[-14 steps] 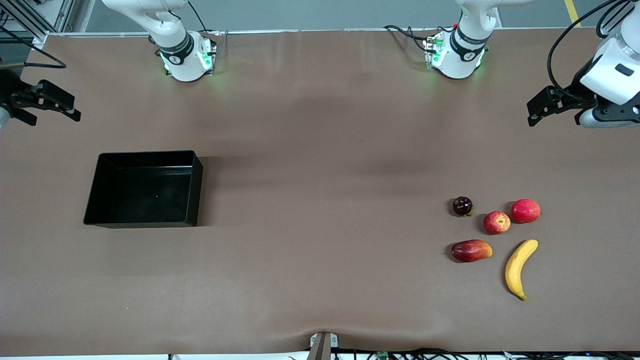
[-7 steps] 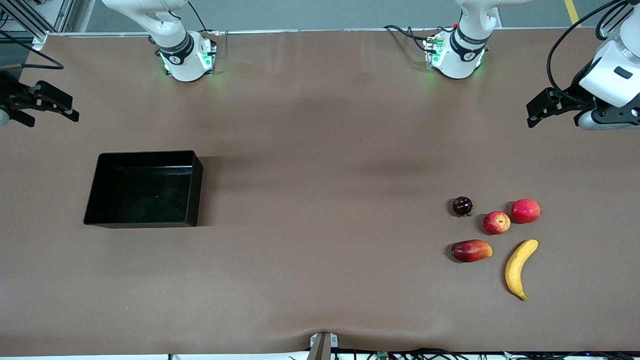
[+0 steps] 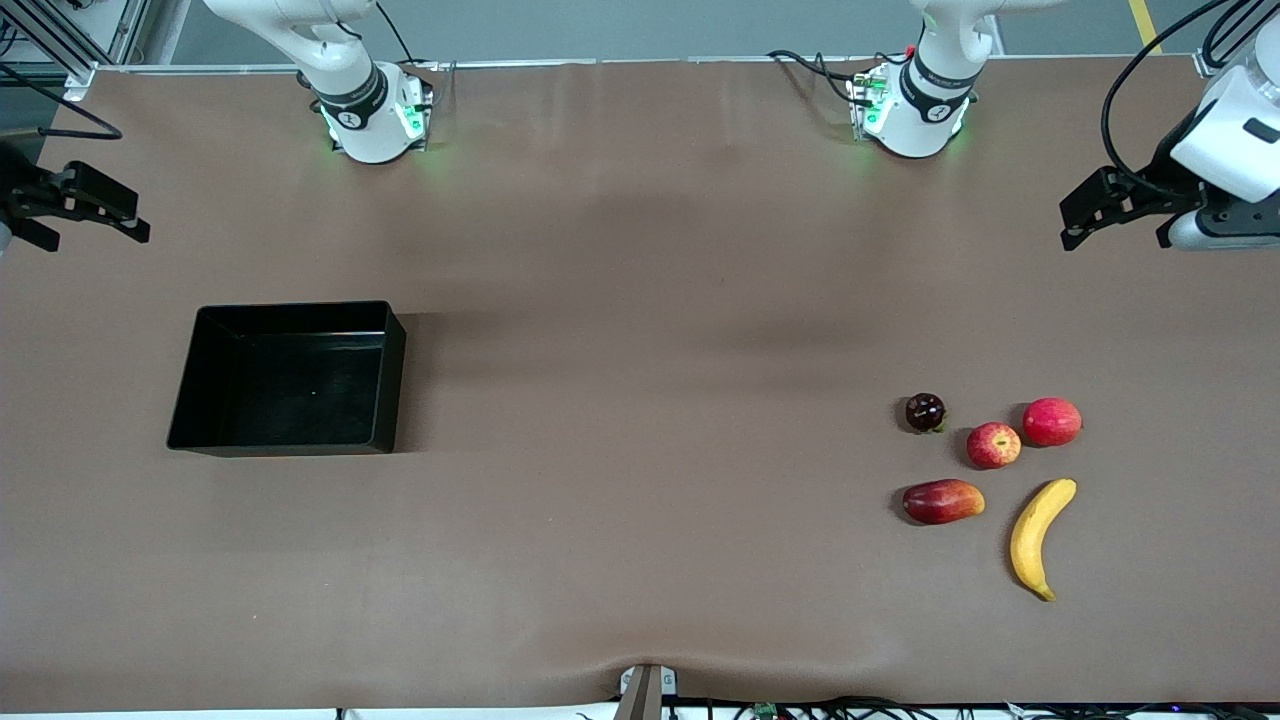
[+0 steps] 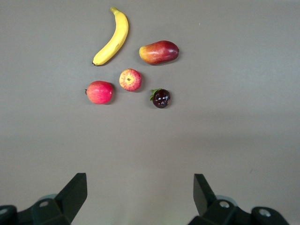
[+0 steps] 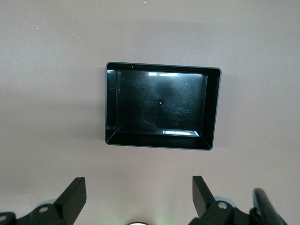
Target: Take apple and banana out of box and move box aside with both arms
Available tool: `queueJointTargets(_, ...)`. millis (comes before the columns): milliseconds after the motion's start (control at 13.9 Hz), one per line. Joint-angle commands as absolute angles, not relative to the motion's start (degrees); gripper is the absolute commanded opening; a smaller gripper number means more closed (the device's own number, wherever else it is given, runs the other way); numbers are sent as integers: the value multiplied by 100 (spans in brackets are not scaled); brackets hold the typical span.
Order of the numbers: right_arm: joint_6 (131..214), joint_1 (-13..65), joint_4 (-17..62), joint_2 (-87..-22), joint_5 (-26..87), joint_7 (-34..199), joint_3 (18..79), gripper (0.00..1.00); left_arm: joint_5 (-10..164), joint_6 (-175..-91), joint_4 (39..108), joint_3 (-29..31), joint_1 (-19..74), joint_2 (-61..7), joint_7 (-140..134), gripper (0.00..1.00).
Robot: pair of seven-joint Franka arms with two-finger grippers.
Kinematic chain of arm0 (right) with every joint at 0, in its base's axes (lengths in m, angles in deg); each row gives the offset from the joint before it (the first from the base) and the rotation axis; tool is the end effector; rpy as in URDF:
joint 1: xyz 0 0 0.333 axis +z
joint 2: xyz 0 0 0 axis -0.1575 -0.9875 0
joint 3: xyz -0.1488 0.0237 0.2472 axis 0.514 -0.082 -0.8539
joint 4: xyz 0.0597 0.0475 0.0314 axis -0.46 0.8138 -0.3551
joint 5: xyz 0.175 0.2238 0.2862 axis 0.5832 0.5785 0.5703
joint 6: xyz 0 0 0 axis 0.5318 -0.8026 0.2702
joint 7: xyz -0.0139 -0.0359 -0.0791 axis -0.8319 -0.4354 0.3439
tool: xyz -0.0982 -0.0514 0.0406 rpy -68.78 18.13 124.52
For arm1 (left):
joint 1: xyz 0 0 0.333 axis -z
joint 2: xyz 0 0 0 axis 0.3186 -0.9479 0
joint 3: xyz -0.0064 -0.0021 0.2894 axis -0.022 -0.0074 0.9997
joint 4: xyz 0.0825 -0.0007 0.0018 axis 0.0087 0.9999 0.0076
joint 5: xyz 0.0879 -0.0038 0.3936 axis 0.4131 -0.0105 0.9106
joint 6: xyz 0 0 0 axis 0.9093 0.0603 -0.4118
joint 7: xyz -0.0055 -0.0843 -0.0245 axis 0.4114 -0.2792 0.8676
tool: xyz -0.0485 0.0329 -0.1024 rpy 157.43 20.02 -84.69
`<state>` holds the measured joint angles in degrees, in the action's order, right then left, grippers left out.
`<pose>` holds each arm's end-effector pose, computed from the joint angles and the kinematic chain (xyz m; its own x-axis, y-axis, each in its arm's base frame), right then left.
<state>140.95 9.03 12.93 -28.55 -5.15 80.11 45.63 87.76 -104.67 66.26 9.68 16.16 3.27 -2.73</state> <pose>0.5388 -0.0228 0.6101 0.9955 0.0829 -0.0463 0.0815 -0.9962 -0.0302 0.5372 -0.0660 0.6133 0.9994 -0.0046 0.0330 -0.0034 -0.9994 -0.0355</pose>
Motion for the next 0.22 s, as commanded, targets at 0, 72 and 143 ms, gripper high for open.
queueJointTargets(0,13978,809,1172,-2891,-605,7981,4494,100,8890,-10239,6416,941,1612,324,-326,100)
queueJointTargets(72,13978,801,1172,-2891,-605,7981,4494,100,8890,-10204,6416,941,1612,341,-326,100)
queueJointTargets(143,13978,800,1180,-2891,-605,7990,4494,100,8890,-10195,6416,941,1603,368,-326,100)
